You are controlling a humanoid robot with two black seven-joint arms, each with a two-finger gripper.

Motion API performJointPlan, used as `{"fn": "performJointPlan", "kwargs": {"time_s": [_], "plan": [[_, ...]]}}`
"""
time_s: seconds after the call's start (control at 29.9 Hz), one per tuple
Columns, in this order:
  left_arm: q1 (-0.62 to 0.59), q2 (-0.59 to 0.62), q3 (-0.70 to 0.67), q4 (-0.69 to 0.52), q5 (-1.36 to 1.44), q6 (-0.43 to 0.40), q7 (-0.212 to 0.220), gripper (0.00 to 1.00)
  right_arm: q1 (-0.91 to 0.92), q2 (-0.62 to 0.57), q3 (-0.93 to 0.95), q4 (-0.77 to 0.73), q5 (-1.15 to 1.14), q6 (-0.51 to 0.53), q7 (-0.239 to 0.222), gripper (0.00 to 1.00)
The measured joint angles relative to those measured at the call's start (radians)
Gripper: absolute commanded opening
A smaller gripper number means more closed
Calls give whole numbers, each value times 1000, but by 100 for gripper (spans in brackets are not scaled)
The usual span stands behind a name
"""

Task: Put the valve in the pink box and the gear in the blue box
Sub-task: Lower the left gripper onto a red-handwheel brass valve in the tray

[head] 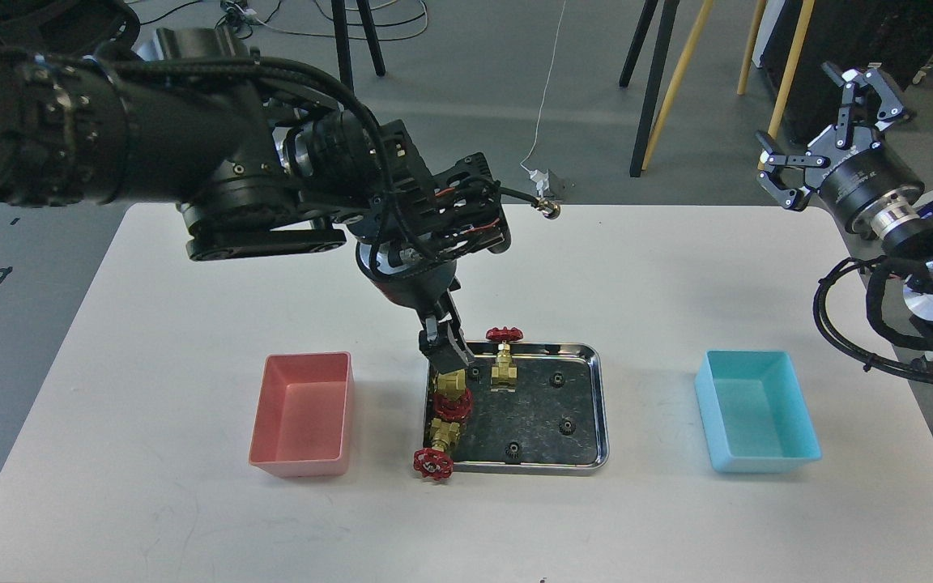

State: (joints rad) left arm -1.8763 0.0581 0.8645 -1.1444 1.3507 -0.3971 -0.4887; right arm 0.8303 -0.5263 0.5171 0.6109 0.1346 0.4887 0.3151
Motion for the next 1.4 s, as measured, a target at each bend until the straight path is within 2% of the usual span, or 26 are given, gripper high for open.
{"fn": "performJointPlan", "kwargs": {"time_s": [0.43, 0.8, 1.4], "plan": [[7, 78, 25, -41, 9, 20, 0, 95, -12, -11, -3, -3, -2, 0, -14, 99], [53, 43, 55, -28, 10, 18, 0, 96, -7, -11, -3, -3, -1, 0, -14, 99], [63, 69, 57, -66, 3, 22, 0, 96, -24, -11, -16, -35, -45, 0, -11, 99]]}}
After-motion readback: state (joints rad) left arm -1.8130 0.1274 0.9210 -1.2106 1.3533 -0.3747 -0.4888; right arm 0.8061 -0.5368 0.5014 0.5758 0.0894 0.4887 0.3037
